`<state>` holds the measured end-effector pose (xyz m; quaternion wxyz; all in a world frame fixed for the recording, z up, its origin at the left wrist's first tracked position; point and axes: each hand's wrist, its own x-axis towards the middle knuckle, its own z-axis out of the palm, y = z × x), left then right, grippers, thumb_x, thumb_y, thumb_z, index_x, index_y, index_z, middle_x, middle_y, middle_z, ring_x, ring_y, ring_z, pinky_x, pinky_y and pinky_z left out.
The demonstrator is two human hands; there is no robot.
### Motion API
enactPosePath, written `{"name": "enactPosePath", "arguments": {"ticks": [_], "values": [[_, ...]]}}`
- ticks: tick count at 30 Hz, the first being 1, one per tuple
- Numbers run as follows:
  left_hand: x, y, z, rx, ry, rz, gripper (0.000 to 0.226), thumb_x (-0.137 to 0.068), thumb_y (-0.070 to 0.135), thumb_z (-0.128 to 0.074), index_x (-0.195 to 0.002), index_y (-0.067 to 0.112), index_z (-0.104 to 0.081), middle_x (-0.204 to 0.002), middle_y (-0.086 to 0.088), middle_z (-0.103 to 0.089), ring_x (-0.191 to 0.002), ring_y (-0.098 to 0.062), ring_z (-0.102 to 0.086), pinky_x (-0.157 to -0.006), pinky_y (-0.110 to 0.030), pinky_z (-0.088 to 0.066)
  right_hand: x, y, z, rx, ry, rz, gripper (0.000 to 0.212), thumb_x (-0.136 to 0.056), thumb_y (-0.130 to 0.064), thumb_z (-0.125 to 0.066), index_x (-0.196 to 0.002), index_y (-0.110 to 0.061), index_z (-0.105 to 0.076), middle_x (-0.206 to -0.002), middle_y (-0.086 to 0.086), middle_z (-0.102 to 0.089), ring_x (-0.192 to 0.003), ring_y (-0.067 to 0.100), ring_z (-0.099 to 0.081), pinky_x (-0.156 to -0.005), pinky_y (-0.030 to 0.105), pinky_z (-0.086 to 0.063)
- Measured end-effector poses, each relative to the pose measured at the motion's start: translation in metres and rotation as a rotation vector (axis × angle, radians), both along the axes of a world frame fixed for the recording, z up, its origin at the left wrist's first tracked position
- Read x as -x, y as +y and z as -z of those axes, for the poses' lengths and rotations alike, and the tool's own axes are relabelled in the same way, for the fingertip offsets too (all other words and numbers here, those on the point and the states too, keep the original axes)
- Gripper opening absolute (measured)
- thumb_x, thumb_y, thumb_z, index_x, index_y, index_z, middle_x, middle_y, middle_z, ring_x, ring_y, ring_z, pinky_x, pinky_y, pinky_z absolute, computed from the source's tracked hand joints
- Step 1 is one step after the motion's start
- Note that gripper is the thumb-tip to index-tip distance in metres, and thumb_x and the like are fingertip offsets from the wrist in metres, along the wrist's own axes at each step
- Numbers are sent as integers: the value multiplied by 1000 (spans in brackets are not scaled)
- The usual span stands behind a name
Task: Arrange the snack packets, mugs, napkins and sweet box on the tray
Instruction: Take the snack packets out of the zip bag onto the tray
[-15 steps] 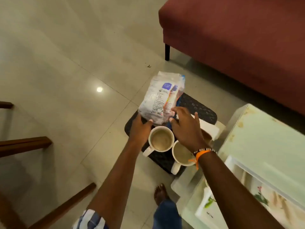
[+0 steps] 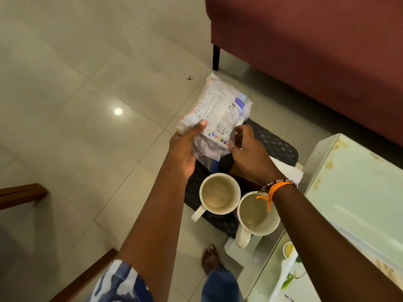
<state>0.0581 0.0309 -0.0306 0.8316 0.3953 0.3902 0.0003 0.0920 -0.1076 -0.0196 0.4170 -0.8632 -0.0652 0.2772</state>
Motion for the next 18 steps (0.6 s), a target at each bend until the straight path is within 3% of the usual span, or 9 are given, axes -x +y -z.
{"name": "enactPosePath", "arguments": {"ticks": [1,5,8,10,12,14,15,16,18], "values": [[-1,-2,-8,-25,-28,-7,34,-78,5,-67,-110,12,-60,-115,-13,-68,-103,-28,-66,-92,-47,-52,0,-1,-4,-23,-1,6,38,-94,-18,-44,-129,-18,-30,-127,7,-57,-77,4,-55,-58,6,-44],[2,-19,-43,-359,-98,-14,17,-79,2,-66,-93,11,-66,-98,-8,-70,-97,-26,-67,-86,-40,-54,7,-10,-29,-129,-1,76,51,-88,-8,-51,-135,-19,-32,-135,5,-52,-115,18,-52,-94,32,-42],[17,-44,-72,-751,-179,80,24,-81,3,-64,-105,5,-65,-102,-5,-68,-93,-14,-65,-77,-22,-55,15,-28,-55,-254,-12,226,42,-85,0,-49,-126,-10,-49,-131,11,-54,-121,25,-51,-107,42,-39],[43,-78,-97,-1035,-325,181,19,-84,0,-58,-101,3,-65,-120,-4,-63,-107,-11,-60,-88,-21,-52,36,-63,-81,-420,36,411,30,-91,-9,-45,-119,-10,-56,-119,10,-61,-106,17,-60,-102,40,-44],[59,-93,-101,-1249,-461,324,16,-84,-6,-47,-81,-1,-62,-131,-9,-57,-121,-15,-53,-103,-36,-43,48,-78,-94,-626,150,580,21,-96,-26,-41,-102,-18,-59,-88,-2,-68,-72,3,-65,-76,28,-53],[90,-125,-106,-1407,-535,492,19,-75,-5,-45,-67,10,-54,-134,-5,-56,-129,-20,-47,-112,-52,-27,80,-114,-109,-769,274,660,25,-93,-38,-43,-96,-19,-59,-69,-4,-65,-57,9,-61,-56,22,-51],[114,-152,-111,-1478,-547,574,18,-71,-2,-49,-67,15,-55,-135,-2,-56,-132,-21,-44,-114,-55,-20,102,-140,-114,-794,334,679,35,-89,-42,-47,-104,-14,-61,-73,2,-67,-62,16,-60,-58,25,-49],[137,-180,-114,-1527,-551,645,18,-70,1,-55,-70,19,-57,-135,1,-56,-134,-22,-42,-114,-56,-16,123,-165,-115,-798,374,719,48,-85,-44,-50,-116,-8,-58,-90,11,-70,-75,22,-60,-67,32,-47],[186,-233,-112,-1585,-568,768,18,-69,4,-63,-72,22,-62,-134,2,-57,-133,-25,-42,-111,-61,-17,166,-211,-112,-836,462,806,64,-80,-39,-54,-130,-2,-44,-128,24,-56,-109,34,-55,-83,42,-41]]}}
